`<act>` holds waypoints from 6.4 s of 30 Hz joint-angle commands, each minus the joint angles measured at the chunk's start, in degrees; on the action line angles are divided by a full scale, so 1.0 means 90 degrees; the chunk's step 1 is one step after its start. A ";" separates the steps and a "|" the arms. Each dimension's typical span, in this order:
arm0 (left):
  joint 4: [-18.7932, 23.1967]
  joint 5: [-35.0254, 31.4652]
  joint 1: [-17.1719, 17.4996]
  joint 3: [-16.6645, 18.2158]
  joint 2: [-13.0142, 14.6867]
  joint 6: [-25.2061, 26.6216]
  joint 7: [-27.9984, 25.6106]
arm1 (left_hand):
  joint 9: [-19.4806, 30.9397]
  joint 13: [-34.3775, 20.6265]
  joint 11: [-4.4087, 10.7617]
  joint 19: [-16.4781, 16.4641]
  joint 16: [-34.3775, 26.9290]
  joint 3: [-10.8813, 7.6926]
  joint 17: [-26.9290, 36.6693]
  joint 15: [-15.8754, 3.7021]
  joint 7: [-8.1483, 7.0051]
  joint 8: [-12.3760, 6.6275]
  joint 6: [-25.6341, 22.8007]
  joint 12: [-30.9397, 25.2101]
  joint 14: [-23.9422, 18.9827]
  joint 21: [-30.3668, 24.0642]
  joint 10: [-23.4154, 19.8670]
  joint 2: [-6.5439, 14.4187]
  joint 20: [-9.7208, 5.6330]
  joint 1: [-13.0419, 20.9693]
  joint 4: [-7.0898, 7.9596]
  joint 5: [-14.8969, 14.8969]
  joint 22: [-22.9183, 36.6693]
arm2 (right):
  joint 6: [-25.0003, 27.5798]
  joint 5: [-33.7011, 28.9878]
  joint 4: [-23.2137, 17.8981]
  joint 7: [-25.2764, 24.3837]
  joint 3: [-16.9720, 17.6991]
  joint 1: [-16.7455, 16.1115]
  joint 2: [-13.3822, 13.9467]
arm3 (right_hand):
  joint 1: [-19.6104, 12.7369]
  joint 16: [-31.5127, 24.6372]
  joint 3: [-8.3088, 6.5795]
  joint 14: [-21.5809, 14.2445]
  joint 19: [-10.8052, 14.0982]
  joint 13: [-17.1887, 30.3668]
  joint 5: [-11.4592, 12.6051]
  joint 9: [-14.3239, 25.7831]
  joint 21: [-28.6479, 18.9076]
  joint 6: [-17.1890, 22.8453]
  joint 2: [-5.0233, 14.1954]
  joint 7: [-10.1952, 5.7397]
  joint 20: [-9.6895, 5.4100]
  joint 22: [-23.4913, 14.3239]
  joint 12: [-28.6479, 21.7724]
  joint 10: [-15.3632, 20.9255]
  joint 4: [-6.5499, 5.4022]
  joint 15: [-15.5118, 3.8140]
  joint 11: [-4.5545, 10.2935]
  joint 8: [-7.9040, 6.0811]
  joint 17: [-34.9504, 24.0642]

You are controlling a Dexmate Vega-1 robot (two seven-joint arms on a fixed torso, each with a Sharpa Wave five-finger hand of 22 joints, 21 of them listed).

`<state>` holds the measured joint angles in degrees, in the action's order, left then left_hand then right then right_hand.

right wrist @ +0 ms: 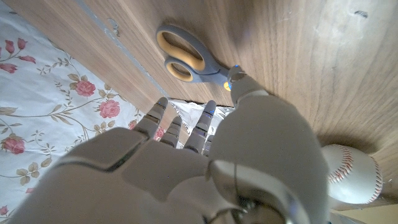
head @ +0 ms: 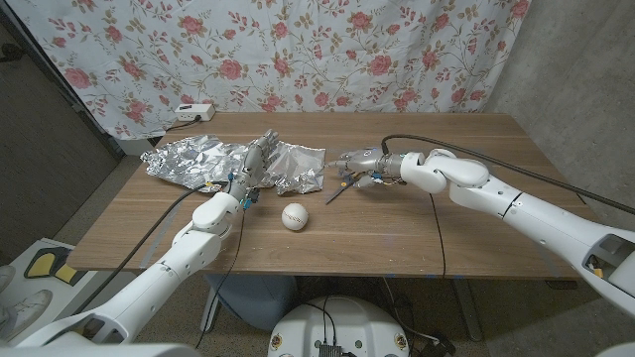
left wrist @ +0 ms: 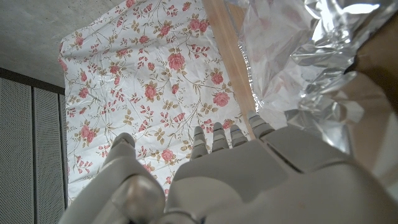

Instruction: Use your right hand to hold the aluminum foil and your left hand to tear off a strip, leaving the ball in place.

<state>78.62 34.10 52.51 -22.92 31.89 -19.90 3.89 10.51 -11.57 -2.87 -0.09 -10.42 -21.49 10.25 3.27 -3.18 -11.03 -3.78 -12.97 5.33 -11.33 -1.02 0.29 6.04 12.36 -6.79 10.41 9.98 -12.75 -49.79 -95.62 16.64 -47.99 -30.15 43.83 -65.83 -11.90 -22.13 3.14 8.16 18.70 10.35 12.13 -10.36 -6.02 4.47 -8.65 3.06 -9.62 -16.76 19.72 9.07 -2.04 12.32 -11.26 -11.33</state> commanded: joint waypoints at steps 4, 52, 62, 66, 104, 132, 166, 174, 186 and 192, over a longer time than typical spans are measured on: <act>0.0021 0.0033 0.0047 0.0012 0.0002 0.0009 -0.0008 | 0.0030 -0.0026 -0.0014 0.0044 -0.0031 -0.0009 0.0020 0.0020 -0.0007 -0.0007 -0.0017 -0.0010 0.0061 0.0013 -0.0038 0.0025 0.0033 -0.0037 -0.0016 0.0012 0.0029 | 0.0042 -0.0141 0.0056 0.0085 -0.0087 0.0027 -0.0036 | -0.0044 -0.0048 0.0031 -0.0055 0.0046 0.0060 -0.0024 0.0019 -0.0050 0.0089 -0.0033 0.0026 0.0016 0.0003 -0.0125 0.0110 -0.0013 -0.0768 0.0025 -0.0046 -0.0029; -0.0041 0.0040 0.0039 -0.0022 -0.0057 -0.0011 0.0007 | 0.0028 -0.0028 -0.0001 0.0049 -0.0027 -0.0027 0.0017 0.0022 -0.0006 -0.0004 -0.0008 -0.0022 0.0073 0.0012 -0.0073 0.0084 0.0029 -0.0020 -0.0044 0.0009 0.0028 | 0.0002 -0.0008 0.0553 -0.0070 -0.0350 0.0093 -0.0198 | 0.0129 -0.0172 0.0311 -0.0668 0.0228 0.0715 0.0008 0.0007 -0.0060 0.0442 -0.0010 -0.0019 0.0024 0.0004 -0.1103 0.0965 -0.0076 -0.0977 0.0021 -0.0079 -0.0073; -0.0120 0.0045 0.0051 -0.0034 -0.0105 -0.0065 0.0015 | 0.0028 -0.0028 -0.0006 0.0052 -0.0028 -0.0026 0.0017 0.0019 -0.0006 -0.0008 -0.0018 -0.0019 0.0071 0.0012 -0.0068 0.0089 0.0024 -0.0021 -0.0049 0.0008 0.0028 | 0.0003 -0.0001 0.0638 -0.0107 -0.0408 0.0078 -0.0227 | 0.0043 -0.0222 0.0358 -0.0903 0.0288 0.0975 0.0011 0.0000 -0.0058 0.0589 0.0040 -0.0058 0.0015 0.0004 -0.1481 0.1285 -0.0037 -0.1046 0.0030 -0.0090 -0.0104; -0.0125 0.0042 0.0052 -0.0040 -0.0110 -0.0071 0.0020 | 0.0028 -0.0029 0.0002 0.0050 -0.0028 -0.0025 0.0017 0.0024 -0.0006 -0.0007 -0.0015 -0.0023 0.0072 0.0011 -0.0077 0.0089 0.0026 -0.0023 -0.0051 0.0008 0.0028 | -0.0012 0.0046 0.0681 -0.0234 -0.0386 0.0055 -0.0227 | 0.0044 -0.0239 0.0386 -0.0973 0.0349 0.1056 0.0008 -0.0002 -0.0072 0.0687 0.0052 -0.0080 0.0003 0.0004 -0.1586 0.1352 -0.0044 -0.1052 0.0029 -0.0111 -0.0119; -0.0109 -0.0015 -0.0047 -0.0098 -0.0170 -0.0086 0.0032 | 0.0027 -0.0032 -0.0015 0.0053 -0.0030 -0.0016 0.0017 0.0024 -0.0003 -0.0009 -0.0024 -0.0037 0.0067 0.0010 -0.0116 0.0097 0.0022 -0.0036 -0.0064 0.0005 0.0028 | 0.0329 0.0491 0.0713 -0.2056 0.0108 -0.0556 -0.0107 | -0.0603 -0.0629 0.0554 -0.2269 0.1154 0.1026 -0.0003 -0.0030 -0.0109 0.1494 0.0283 0.0189 -0.0181 0.0003 -0.2460 0.3202 0.0044 -0.1203 0.0013 -0.0193 -0.0320; 0.0110 -0.0021 0.0110 -0.0038 -0.0108 -0.0159 -0.0049 | 0.0027 -0.0033 -0.0023 0.0052 -0.0030 -0.0010 0.0017 0.0032 -0.0004 -0.0003 -0.0009 -0.0044 0.0068 0.0009 -0.0144 0.0103 0.0021 -0.0043 -0.0074 0.0005 0.0028 | 0.0686 0.0685 0.0022 -0.2225 0.0658 -0.0863 0.0255 | -0.0673 -0.0686 0.0617 -0.2387 0.1218 0.0923 -0.0010 -0.0030 -0.0102 0.1491 0.0249 0.0225 -0.0185 0.0000 -0.2444 0.3313 0.0036 -0.1206 0.0017 -0.0178 -0.0364; 0.1468 -0.0456 0.0876 0.0217 0.0342 -0.0073 -0.0851 | 0.0026 -0.0036 -0.0037 0.0064 -0.0046 0.0002 0.0016 0.0011 0.0006 -0.0010 -0.0028 -0.0114 0.0012 0.0012 -0.0341 0.0102 0.0011 -0.0055 -0.0086 0.0004 0.0027 | 0.0729 0.1637 -0.1067 -0.3050 0.1799 -0.1943 0.0772 | -0.0697 -0.0773 0.0698 -0.2539 0.1239 0.0796 0.0005 -0.0024 -0.0081 0.1485 0.0255 0.0272 -0.0072 -0.0004 -0.2409 0.3392 -0.0005 -0.1197 0.0016 -0.0164 -0.0439; 0.1855 -0.0691 0.1151 0.0300 0.0428 -0.0067 -0.1181 | 0.0026 -0.0036 -0.0034 0.0065 -0.0039 0.0005 0.0016 0.0013 0.0006 -0.0011 -0.0029 -0.0112 0.0025 0.0012 -0.0343 0.0100 0.0010 -0.0057 -0.0088 0.0004 0.0027 | 0.0398 0.2255 -0.1068 -0.3306 0.2091 -0.2221 0.0728 | -0.0709 -0.0799 0.0712 -0.2584 0.1261 0.0768 0.0014 -0.0022 -0.0084 0.1529 0.0264 0.0288 -0.0058 -0.0004 -0.2404 0.3402 -0.0008 -0.1206 0.0012 -0.0177 -0.0463; 0.2120 -0.0615 0.1634 0.0445 0.0589 -0.0522 -0.0948 | 0.0026 -0.0037 -0.0038 0.0064 -0.0031 0.0008 0.0016 0.0028 0.0017 -0.0011 -0.0031 -0.0111 0.0041 0.0011 -0.0351 0.0099 0.0011 -0.0060 -0.0091 0.0004 0.0026 | 0.0786 0.2502 -0.1747 -0.3361 0.2387 -0.2825 0.0701 | -0.0717 -0.0829 0.0733 -0.2631 0.1277 0.0737 0.0023 -0.0019 -0.0083 0.1553 0.0260 0.0295 -0.0028 -0.0005 -0.2401 0.3418 -0.0008 -0.1204 0.0011 -0.0182 -0.0491; 0.2285 -0.0560 0.1829 0.0596 0.0761 -0.0620 -0.0840 | 0.0025 -0.0038 -0.0042 0.0071 -0.0025 0.0009 0.0016 0.0035 0.0021 -0.0014 -0.0040 -0.0107 0.0057 0.0014 -0.0346 0.0099 0.0008 -0.0061 -0.0093 0.0004 0.0026 | 0.0727 0.2946 -0.1938 -0.3300 0.2526 -0.2973 0.0592 | -0.0725 -0.0835 0.0743 -0.2639 0.1285 0.0724 0.0026 -0.0018 -0.0084 0.1560 0.0255 0.0302 -0.0018 -0.0005 -0.2400 0.3425 -0.0005 -0.1205 0.0013 -0.0182 -0.0500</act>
<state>96.20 28.65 65.28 -19.49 36.40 -23.40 -5.00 10.52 -11.61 -3.07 -0.09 -10.42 -21.24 10.25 3.58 -3.18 -11.03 -3.78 -13.64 5.64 -11.33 -3.69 0.75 6.04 11.90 -7.51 10.41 9.98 -6.96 -28.43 -109.28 -13.03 -27.60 -53.62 50.14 -71.93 -19.09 -15.71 -20.12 19.61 25.10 10.17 11.87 -11.03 7.60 6.35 -6.11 2.66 -9.63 -38.17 41.21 9.15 -2.16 3.69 -12.76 -15.58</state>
